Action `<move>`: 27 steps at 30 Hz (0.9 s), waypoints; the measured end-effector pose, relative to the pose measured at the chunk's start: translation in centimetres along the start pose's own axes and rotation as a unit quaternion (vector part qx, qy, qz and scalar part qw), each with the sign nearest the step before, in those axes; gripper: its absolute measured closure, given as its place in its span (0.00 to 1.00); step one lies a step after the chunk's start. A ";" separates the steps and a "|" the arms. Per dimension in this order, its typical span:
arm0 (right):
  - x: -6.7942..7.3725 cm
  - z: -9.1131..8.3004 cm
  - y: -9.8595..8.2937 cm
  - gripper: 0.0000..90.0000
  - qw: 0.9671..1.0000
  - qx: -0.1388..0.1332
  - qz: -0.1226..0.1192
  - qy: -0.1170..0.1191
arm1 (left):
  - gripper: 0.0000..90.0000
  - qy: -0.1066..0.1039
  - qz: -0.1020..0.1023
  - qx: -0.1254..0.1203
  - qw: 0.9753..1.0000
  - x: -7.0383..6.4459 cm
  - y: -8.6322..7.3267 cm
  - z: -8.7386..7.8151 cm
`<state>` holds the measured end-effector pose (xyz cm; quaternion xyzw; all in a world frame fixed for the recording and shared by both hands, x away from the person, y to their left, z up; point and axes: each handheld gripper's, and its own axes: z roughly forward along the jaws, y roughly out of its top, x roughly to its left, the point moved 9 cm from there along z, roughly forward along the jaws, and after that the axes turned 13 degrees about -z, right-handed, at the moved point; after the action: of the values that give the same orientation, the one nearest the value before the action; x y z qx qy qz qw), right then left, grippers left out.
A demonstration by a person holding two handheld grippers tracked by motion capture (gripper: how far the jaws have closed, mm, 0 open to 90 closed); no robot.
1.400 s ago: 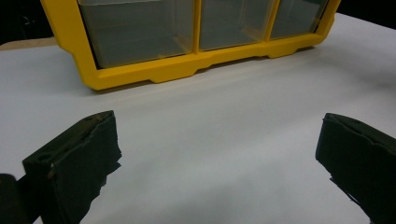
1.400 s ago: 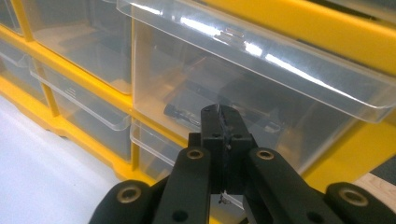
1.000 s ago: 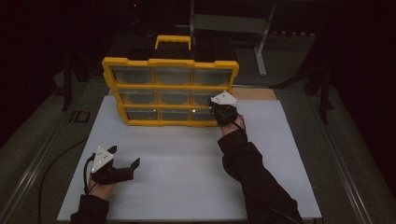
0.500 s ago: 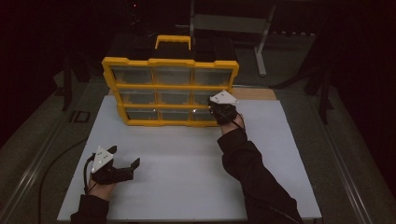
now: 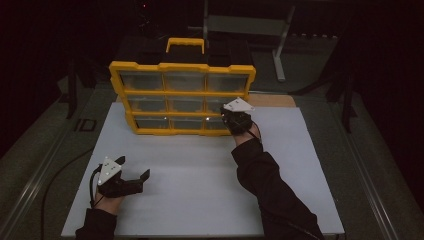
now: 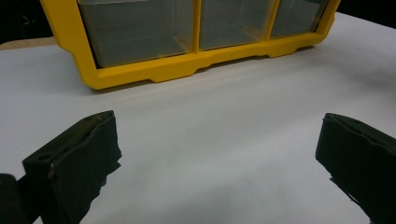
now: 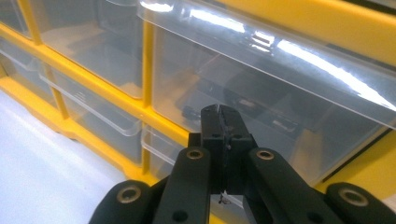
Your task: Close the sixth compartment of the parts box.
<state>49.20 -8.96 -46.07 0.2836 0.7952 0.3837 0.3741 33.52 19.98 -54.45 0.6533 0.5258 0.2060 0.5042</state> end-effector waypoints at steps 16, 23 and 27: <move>1.8 -0.8 0.6 0.69 0.999 -0.004 0.016 0.039 | 0.00 0.000 0.001 0.000 1.000 -0.1 0.0 0.1; 2.2 -1.0 0.6 0.47 0.999 -0.001 0.023 0.049 | 0.00 0.001 0.000 -0.001 1.000 -0.1 0.0 0.0; 2.3 -1.0 0.5 0.36 0.998 0.004 0.031 0.051 | 0.00 -0.001 0.001 0.000 1.000 -0.2 0.0 0.1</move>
<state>47.20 -7.40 -46.06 0.2900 0.8055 0.4057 0.3201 33.52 19.81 -54.44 0.6538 0.5248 0.2064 0.5045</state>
